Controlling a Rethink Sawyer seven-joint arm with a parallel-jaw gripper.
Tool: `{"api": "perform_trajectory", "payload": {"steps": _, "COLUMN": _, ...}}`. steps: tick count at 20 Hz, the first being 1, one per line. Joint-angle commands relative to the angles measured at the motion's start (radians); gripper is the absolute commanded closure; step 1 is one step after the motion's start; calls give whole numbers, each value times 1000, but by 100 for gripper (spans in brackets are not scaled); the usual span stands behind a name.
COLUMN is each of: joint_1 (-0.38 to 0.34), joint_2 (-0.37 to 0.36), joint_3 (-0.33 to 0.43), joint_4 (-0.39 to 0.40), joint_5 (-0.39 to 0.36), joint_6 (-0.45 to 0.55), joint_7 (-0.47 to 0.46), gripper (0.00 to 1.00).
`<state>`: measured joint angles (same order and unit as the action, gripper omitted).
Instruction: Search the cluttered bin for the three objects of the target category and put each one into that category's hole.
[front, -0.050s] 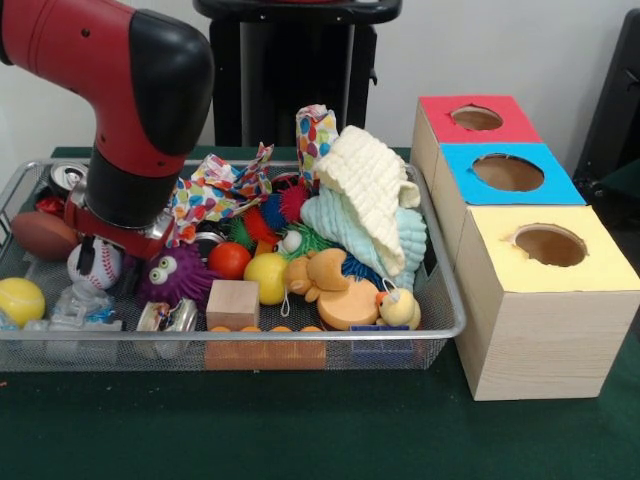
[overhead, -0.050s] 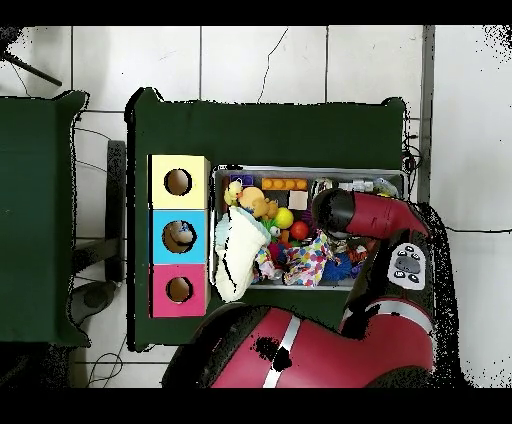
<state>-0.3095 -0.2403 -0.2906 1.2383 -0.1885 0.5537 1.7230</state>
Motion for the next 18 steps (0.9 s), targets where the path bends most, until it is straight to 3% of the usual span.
{"api": "perform_trajectory", "payload": {"steps": 1, "joint_1": -27, "joint_2": 73, "joint_3": 125, "joint_4": -46, "joint_5": 35, "joint_6": -65, "joint_7": 118, "gripper": 0}}
{"api": "perform_trajectory", "payload": {"steps": 10, "joint_1": -17, "joint_2": 76, "joint_3": 90, "joint_4": -19, "joint_5": 20, "joint_6": -71, "joint_7": 139, "gripper": 0}}
{"api": "perform_trajectory", "payload": {"steps": 18, "joint_1": -34, "joint_2": 77, "joint_3": 72, "joint_4": 39, "joint_5": -13, "joint_6": -194, "joint_7": 164, "gripper": 0}}
